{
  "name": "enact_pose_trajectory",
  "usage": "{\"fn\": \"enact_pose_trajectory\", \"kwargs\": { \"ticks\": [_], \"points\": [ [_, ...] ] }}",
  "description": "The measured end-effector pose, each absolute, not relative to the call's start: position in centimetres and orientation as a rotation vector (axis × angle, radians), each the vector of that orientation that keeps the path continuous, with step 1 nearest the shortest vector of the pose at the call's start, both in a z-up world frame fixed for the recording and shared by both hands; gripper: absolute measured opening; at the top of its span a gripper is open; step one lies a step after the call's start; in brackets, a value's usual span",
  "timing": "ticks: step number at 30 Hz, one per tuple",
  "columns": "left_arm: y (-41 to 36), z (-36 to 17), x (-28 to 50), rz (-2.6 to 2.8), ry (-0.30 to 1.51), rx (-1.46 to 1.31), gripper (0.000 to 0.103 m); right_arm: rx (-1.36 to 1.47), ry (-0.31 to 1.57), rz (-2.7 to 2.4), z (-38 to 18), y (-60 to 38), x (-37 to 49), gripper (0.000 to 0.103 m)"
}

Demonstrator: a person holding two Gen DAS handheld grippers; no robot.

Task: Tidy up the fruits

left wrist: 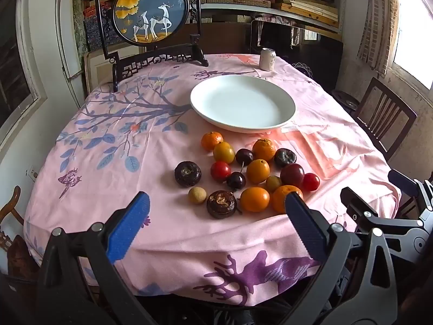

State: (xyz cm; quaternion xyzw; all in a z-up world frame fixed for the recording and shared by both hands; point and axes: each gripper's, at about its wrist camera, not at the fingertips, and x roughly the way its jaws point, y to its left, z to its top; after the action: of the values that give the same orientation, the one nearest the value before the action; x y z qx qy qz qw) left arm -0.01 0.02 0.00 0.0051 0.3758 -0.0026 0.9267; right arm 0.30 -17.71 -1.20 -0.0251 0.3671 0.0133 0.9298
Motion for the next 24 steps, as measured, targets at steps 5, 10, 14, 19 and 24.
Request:
{"fn": "enact_pose_trajectory", "kwargs": {
  "ticks": [5,10,14,19,24],
  "points": [
    [0.02,-0.01,0.02,-0.009,0.776,0.009,0.101,-0.051,0.754,0.027,-1.17,-17.71,0.30,0.102],
    [0.02,-0.02,0.03,-0.008,0.775,0.011,0.101,-0.051,0.755,0.028,-1.03,-17.64,0.25,0.102],
    [0.01,-0.02,0.03,-0.008,0.775,0.011,0.101,-0.054,0.751,0.024,-1.07,-17.72,0.24,0.102],
    [0.02,-0.02,0.03,-0.009,0.775,0.010,0.101,-0.053,0.750,0.025,-1.04,-17.88,0.21,0.102],
    [-0.02,-0.06,0.05,-0.011,0.779,0.009,0.101,-0.053,0.750,0.025,-1.07,-17.87,0.19,0.102]
  ]
}}
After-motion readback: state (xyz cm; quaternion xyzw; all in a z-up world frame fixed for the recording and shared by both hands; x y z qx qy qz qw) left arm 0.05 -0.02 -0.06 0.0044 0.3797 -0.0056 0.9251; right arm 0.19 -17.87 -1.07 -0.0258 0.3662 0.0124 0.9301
